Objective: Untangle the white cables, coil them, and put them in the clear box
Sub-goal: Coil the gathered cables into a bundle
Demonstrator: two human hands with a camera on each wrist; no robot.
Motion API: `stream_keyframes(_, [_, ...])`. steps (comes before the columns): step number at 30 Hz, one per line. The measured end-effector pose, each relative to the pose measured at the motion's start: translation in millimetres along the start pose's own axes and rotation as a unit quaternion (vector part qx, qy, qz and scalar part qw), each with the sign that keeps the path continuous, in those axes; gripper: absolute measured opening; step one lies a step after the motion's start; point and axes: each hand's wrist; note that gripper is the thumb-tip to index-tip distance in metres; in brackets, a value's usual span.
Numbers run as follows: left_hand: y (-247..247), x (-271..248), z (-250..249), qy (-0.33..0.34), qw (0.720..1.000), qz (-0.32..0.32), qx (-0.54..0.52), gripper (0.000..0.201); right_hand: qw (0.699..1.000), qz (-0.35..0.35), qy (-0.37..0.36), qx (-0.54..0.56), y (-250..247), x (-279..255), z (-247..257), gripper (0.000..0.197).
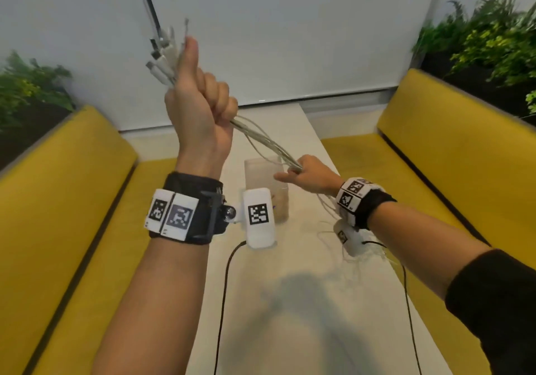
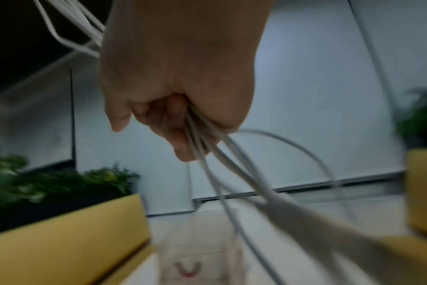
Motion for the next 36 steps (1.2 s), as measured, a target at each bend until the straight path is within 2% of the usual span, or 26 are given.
stream_keyframes(4, [-6,2,-23,0.038,0.999,0.005,-0.03,0.059,0.992,-0.043,0.025,-0.119,-36,6,-31,0.053])
stream_keyframes(7, [-12,4,-30,0.056,0.997,0.015,-0.052,0.06,0.974,-0.063,0.057,-0.211,-54,-5,-50,0.047])
stream_keyframes(9, [-14,5,-30,0.057,0.996,0.022,-0.062,0.062,0.95,-0.099,0.068,-0.287,-63,-15,-60,0.048])
stream_keyframes(11, [-16,4,-26,0.051,0.996,0.028,-0.066,0.062,0.914,-0.126,0.08,-0.376,-71,-21,-70,0.049])
stream_keyframes(14, [-17,2,-16,0.041,0.996,0.049,-0.066,0.063,0.852,-0.084,0.155,-0.493,-86,-25,-86,0.044])
stream_keyframes(16, [-19,0,-15,0.038,0.996,0.053,-0.068,0.063,0.816,-0.041,0.224,-0.531,-99,-30,-96,0.039])
stream_keyframes(17, [-21,1,-17,0.042,0.995,0.056,-0.068,0.063,0.8,-0.028,0.259,-0.541,-104,-36,-100,0.043])
stream_keyframes(19, [-26,3,-24,0.059,0.994,0.056,-0.068,0.062,0.787,0.004,0.315,-0.531,-113,-46,-111,0.075])
stream_keyframes(21, [-28,7,-29,0.071,0.995,0.047,-0.057,0.061,0.803,0.072,0.342,-0.483,-110,-52,-108,0.112])
stream_keyframes(23, [-23,7,-19,0.061,0.997,0.042,-0.034,0.061,0.833,0.144,0.308,-0.436,-98,-48,-90,0.128])
stream_keyframes(24, [-18,6,-9,0.048,0.998,0.037,-0.014,0.061,0.867,0.163,0.264,-0.39,-91,-42,-76,0.129])
stream_keyframes(26, [-7,0,18,0.015,0.999,0.026,0.039,0.061,0.951,0.169,0.152,-0.208,-71,-30,-40,0.125])
stream_keyframes(27, [-3,-4,33,-0.002,0.998,0.028,0.063,0.061,0.978,0.158,0.083,-0.108,-58,-25,-18,0.122])
stream_keyframes(28, [1,-7,45,-0.016,0.996,0.033,0.076,0.062,0.99,0.135,0.013,-0.023,-44,-22,4,0.119])
stream_keyframes(30, [6,-14,63,-0.035,0.996,0.045,0.074,0.063,0.986,0.099,-0.085,0.1,-17,-18,41,0.101])
stream_keyframes(31, [8,-16,68,-0.04,0.996,0.049,0.064,0.064,0.98,0.088,-0.111,0.14,-7,-16,50,0.081])
stream_keyframes(33, [11,-18,70,-0.047,0.996,0.058,0.041,0.065,0.973,0.069,-0.121,0.183,10,-17,60,0.032])
stream_keyframes(34, [11,-18,69,-0.051,0.996,0.063,0.027,0.066,0.972,0.06,-0.101,0.201,17,-18,61,0.014])
stream_keyframes(35, [10,-17,66,-0.052,0.996,0.072,0.012,0.067,0.971,0.052,-0.077,0.221,22,-19,59,0.015])
stream_keyframes(36, [8,-16,63,-0.051,0.995,0.082,-0.005,0.068,0.969,0.05,-0.054,0.235,27,-20,55,0.028])
Point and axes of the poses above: each hand's wrist, its own x-axis towards the middle knuckle, its own y-axis out of the palm, z = x × y, and after that the axes turned 15 degrees about x, right-handed
